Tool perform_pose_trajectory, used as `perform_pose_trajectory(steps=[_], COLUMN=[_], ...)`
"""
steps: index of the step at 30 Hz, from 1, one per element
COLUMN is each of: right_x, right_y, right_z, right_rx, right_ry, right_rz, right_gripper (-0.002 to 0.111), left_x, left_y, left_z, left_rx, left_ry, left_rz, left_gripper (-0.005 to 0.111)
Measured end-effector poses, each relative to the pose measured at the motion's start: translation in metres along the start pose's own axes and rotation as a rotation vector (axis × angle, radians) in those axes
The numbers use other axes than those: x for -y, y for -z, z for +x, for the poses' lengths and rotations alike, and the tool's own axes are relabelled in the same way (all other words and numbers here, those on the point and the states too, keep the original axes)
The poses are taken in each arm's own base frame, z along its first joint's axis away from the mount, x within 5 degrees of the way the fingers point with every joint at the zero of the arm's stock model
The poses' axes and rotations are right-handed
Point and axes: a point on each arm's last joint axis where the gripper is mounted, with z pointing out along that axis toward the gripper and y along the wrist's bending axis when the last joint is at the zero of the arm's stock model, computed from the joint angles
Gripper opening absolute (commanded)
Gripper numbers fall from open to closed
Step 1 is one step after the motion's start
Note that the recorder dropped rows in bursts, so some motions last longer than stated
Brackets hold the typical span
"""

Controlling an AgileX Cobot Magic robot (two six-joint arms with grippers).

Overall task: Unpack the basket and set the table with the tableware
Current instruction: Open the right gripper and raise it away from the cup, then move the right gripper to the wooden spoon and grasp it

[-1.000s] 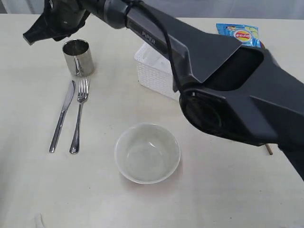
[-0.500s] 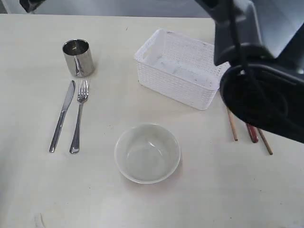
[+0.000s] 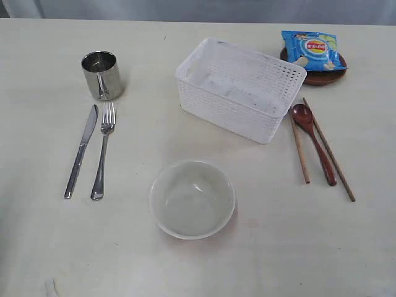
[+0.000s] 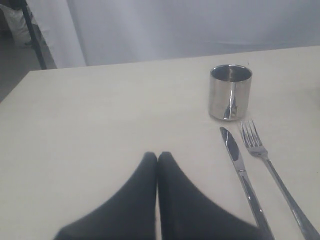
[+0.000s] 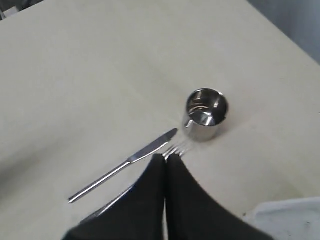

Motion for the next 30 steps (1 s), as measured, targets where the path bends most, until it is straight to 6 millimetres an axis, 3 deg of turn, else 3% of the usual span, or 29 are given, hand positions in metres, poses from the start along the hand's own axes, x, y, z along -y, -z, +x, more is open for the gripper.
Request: perform_pose_trajectory(steps=[7, 17, 21, 26, 30], right_x=[0.059, 0.15, 0.167, 0.17, 0.175], right_y=[0.026, 0.052, 0.058, 0.059, 0.047], right_z=[0.046, 0.095, 0.106, 0.109, 0.114], right_rx=[0.096, -0.012, -0.039, -0.048, -0.081], right_ry=[-0.067, -0.278, -0.277, -0.272, -0.277], right_rz=[0.191, 0.38, 0.415, 0.424, 0.413], right_gripper=[0.0, 0.0, 0.0, 0.0, 0.0], left_x=[0.0, 0.0, 0.0, 0.0, 0.0], left_y=[0.0, 0.0, 0.0, 0.0, 0.0], left_z=[0.0, 0.0, 0.0, 0.0, 0.0], left_rx=[0.0, 0.0, 0.0, 0.0, 0.0], left_ry=[0.0, 0.0, 0.0, 0.0, 0.0], left_rz=[0.0, 0.0, 0.0, 0.0, 0.0], left_gripper=[0.0, 0.0, 0.0, 0.0, 0.0])
